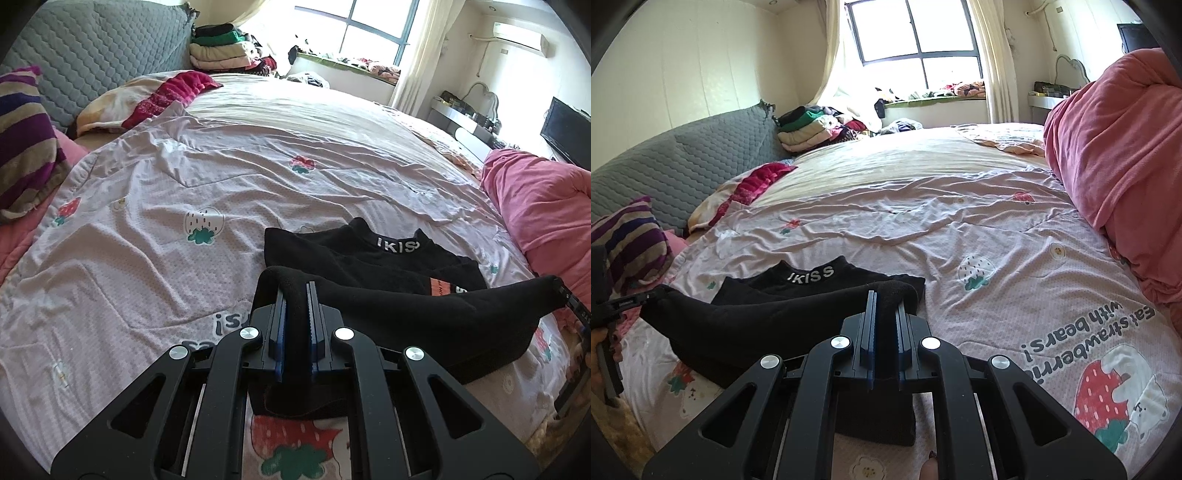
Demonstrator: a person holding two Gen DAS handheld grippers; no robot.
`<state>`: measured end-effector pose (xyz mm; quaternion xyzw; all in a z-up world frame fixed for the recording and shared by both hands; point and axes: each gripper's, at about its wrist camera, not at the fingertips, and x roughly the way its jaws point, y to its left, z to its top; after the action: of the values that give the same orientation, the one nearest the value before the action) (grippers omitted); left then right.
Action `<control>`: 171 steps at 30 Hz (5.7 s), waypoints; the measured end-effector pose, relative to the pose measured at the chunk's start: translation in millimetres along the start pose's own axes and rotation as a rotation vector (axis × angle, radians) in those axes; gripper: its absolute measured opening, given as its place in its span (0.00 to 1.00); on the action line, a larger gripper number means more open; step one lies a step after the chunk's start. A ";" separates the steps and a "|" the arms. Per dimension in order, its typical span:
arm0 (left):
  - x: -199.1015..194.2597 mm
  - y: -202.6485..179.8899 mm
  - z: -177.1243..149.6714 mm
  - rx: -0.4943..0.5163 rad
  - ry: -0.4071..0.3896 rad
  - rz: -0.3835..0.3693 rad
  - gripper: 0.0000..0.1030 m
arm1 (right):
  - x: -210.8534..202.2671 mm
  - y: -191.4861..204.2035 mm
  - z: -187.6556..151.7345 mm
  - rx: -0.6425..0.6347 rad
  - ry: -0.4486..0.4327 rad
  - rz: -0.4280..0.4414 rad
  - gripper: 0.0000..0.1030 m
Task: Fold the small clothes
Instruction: 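Lift the hem with both tools and fold it toward the collar, then lay the hem over the body below the collar and open both tools, then open both tools and withdraw them from the folded sweatshirt, then grasp the folded sweatshirt edge with the right tool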
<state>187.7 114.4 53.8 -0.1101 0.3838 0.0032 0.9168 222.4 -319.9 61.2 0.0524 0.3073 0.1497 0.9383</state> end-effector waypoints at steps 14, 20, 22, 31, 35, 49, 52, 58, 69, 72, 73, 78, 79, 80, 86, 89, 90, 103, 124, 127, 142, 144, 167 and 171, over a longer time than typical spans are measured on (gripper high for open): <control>56.8 10.7 5.4 -0.016 0.044 0.017 0.04 | 58.6 -0.6 -7.2 -0.046 0.066 -0.086 0.07; 64.8 9.8 3.3 0.006 0.055 0.044 0.09 | 71.5 -5.0 -16.2 -0.039 0.089 -0.121 0.17; 65.1 7.7 3.5 0.020 0.050 0.064 0.19 | 72.2 -6.5 -18.5 -0.035 0.089 -0.137 0.33; 34.2 -1.4 4.9 0.056 -0.037 0.095 0.39 | 54.2 13.2 -27.5 -0.107 0.032 -0.133 0.41; 14.6 -15.8 -0.5 0.097 -0.080 0.071 0.37 | 48.2 32.6 -34.0 -0.173 0.045 -0.075 0.40; 60.8 -69.9 -67.9 0.283 0.194 -0.038 0.06 | 86.5 56.1 -68.5 -0.281 0.248 -0.035 0.24; 67.5 -70.1 -63.8 0.290 0.163 -0.009 0.06 | 94.9 50.1 -65.5 -0.251 0.256 -0.019 0.24; 73.8 -73.7 -54.5 0.310 0.128 0.011 0.07 | 114.4 45.1 -55.8 -0.262 0.267 -0.035 0.24; 102.9 -43.1 -23.8 0.214 0.118 0.052 0.08 | 142.9 36.0 -31.3 -0.260 0.263 -0.037 0.24; 111.9 -32.3 -10.1 0.190 0.103 0.066 0.09 | 150.3 33.2 -23.2 -0.259 0.255 -0.049 0.24; 113.8 -29.3 -6.1 0.179 0.103 0.070 0.09 | 152.8 31.6 -19.8 -0.260 0.249 -0.057 0.24; 120.9 -20.4 7.8 0.156 0.094 0.078 0.10 | 161.7 14.6 -3.1 -0.220 0.222 -0.097 0.26; 122.6 -17.9 9.8 0.148 0.090 0.084 0.12 | 162.1 10.5 -1.1 -0.208 0.218 -0.105 0.26; 123.2 -16.3 10.6 0.137 0.087 0.087 0.15 | 161.9 6.2 -0.2 -0.193 0.217 -0.110 0.27; 126.7 6.3 18.7 0.057 0.081 0.118 0.34 | 161.5 -14.5 -0.6 -0.128 0.233 -0.127 0.44; 131.4 17.8 19.4 0.011 0.118 0.090 0.46 | 163.3 -20.1 -1.3 -0.093 0.243 -0.130 0.60; 132.8 20.9 19.0 -0.006 0.126 0.076 0.46 | 164.2 -21.3 -1.7 -0.084 0.247 -0.123 0.60; 116.3 10.6 23.1 0.020 0.050 0.058 0.03 | 149.5 -14.7 9.1 -0.073 0.186 -0.055 0.08; 138.2 15.4 13.7 0.079 0.112 0.164 0.14 | 178.1 -15.9 -8.5 -0.153 0.235 -0.265 0.28; 137.6 15.6 14.3 0.080 0.122 0.174 0.20 | 175.4 -19.5 -8.2 -0.133 0.243 -0.281 0.37; 123.3 24.0 15.6 0.051 0.158 0.178 0.49 | 141.9 -28.6 -6.7 -0.001 0.227 -0.246 0.77; 119.0 23.1 16.1 0.055 0.157 0.181 0.56 | 133.1 -23.0 -4.9 0.003 0.200 -0.224 0.82; 89.9 39.8 28.4 -0.010 0.132 0.199 0.91 | 87.6 137.4 -27.0 -0.382 0.122 0.026 0.95; 94.6 44.1 28.9 -0.025 0.142 0.196 0.91 | 86.9 180.3 -45.1 -0.490 0.123 0.084 0.95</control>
<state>270.8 155.9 -1.9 -0.0834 0.4565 0.0895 0.8813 217.5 -121.2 10.4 -0.1731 0.3158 0.2615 0.8955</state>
